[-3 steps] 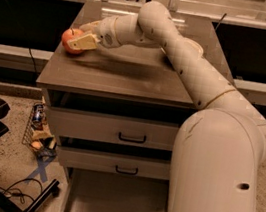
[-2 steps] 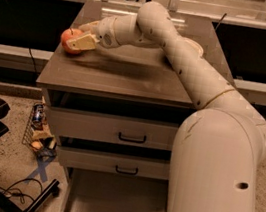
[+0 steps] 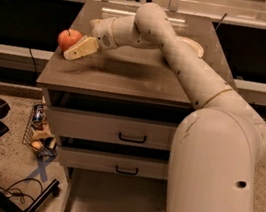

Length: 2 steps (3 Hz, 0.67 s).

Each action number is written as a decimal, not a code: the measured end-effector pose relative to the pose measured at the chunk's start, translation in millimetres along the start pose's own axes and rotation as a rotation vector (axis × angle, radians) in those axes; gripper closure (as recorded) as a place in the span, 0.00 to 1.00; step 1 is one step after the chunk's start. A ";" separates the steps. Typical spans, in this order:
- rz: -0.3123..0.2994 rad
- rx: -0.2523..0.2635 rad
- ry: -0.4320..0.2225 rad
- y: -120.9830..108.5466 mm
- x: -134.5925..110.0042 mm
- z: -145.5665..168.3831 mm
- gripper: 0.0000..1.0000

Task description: Place apple into bottom drawer

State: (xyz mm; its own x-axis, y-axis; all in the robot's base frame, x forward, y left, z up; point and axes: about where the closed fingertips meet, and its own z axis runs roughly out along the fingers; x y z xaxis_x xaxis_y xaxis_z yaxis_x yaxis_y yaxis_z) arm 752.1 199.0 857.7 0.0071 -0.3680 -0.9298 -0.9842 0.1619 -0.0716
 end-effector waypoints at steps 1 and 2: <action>-0.007 -0.020 -0.005 -1.8 -3.9 12.7 0.00; -0.004 -0.078 -0.013 -0.8 -7.7 37.7 0.00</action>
Offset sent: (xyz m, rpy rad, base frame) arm 0.0171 0.0600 -0.0081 0.0225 0.0475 0.1358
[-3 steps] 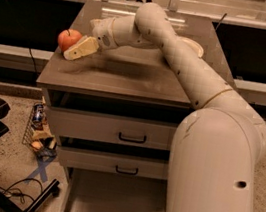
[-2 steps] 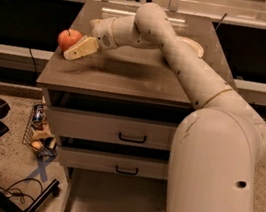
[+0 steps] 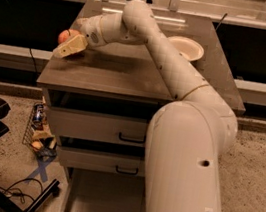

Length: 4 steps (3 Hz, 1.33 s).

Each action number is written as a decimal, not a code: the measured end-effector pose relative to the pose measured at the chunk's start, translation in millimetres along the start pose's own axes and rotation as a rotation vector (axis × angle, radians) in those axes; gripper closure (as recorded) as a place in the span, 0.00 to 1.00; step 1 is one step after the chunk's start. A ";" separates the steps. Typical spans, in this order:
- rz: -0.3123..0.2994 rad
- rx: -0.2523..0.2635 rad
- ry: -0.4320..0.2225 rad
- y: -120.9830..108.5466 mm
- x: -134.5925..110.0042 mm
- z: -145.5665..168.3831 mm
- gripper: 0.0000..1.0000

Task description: Place apple into bottom drawer

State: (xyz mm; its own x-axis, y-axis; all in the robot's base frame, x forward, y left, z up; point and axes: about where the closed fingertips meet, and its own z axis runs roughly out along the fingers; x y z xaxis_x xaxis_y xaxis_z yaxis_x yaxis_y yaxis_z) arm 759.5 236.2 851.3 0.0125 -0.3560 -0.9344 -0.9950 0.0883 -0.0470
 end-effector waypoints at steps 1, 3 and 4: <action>-0.002 -0.046 0.022 6.1 3.5 16.7 0.18; -0.001 -0.064 0.025 10.8 4.7 26.5 0.72; 0.000 -0.068 0.026 12.1 5.1 29.3 0.95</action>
Offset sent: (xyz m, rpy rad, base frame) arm -0.0043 0.0148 -0.0094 -0.0227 0.0167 0.0422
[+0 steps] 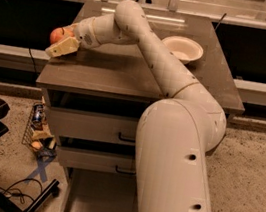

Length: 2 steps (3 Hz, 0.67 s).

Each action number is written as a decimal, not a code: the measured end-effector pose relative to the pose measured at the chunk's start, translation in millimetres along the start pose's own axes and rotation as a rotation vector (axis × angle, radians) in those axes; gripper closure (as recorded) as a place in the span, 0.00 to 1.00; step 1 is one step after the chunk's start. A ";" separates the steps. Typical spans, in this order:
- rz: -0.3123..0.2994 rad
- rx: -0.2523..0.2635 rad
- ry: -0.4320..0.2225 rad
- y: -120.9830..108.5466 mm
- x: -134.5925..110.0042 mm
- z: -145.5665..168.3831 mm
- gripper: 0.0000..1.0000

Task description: Place apple into bottom drawer

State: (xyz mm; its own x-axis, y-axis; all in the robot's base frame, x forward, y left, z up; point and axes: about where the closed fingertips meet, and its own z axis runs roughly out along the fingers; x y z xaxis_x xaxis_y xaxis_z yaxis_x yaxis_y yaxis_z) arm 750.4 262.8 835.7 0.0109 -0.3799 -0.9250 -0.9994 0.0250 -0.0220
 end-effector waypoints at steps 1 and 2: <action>0.001 -0.003 0.000 0.9 0.3 2.3 1.00; 0.001 -0.004 0.000 1.0 0.3 2.4 1.00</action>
Offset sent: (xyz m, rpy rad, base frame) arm -0.0008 0.0020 -0.0012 -0.0003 0.0018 0.0030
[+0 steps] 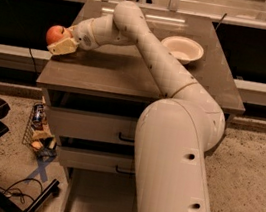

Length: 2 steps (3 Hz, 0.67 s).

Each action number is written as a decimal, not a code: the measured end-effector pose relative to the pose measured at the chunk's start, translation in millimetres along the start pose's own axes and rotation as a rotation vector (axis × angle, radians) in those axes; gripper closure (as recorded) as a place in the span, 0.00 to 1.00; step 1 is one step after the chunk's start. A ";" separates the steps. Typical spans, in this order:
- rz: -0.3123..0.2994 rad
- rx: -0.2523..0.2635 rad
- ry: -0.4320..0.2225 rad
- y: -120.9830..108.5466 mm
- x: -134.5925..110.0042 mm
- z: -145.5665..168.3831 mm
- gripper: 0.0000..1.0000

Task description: Place apple into bottom drawer

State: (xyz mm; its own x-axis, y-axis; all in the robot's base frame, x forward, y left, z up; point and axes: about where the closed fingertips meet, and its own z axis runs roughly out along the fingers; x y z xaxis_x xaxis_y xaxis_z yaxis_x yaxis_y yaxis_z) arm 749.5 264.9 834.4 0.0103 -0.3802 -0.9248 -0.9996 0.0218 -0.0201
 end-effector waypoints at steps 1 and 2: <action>0.004 0.041 0.025 10.1 -5.7 -25.0 1.00; 0.022 0.223 0.000 27.7 -49.1 -110.0 1.00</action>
Offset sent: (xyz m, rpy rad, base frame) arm -0.1721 -0.2140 0.1044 -0.1560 -0.0538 -0.4853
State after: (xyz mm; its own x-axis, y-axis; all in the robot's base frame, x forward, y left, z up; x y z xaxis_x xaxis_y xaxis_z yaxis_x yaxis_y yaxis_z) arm 718.3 182.4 921.0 -0.0109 -0.3775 -0.9259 -0.9687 0.2335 -0.0838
